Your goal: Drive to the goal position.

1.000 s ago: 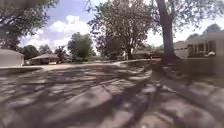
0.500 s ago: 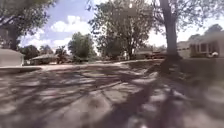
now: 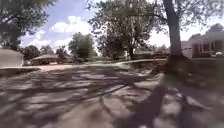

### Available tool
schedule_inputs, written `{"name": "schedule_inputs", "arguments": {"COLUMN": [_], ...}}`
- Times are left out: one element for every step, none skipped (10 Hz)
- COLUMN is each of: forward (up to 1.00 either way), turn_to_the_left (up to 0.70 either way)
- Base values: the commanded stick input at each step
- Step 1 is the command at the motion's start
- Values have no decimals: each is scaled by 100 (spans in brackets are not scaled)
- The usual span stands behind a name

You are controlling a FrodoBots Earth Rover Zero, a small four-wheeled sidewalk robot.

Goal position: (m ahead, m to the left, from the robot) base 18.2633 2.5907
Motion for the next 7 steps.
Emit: {"name": "schedule_inputs", "arguments": {"forward": [70, 70, 70, 70, 70, 70, 70], "turn_to_the_left": [0, 0, 0, 0, 0, 0, 0]}}
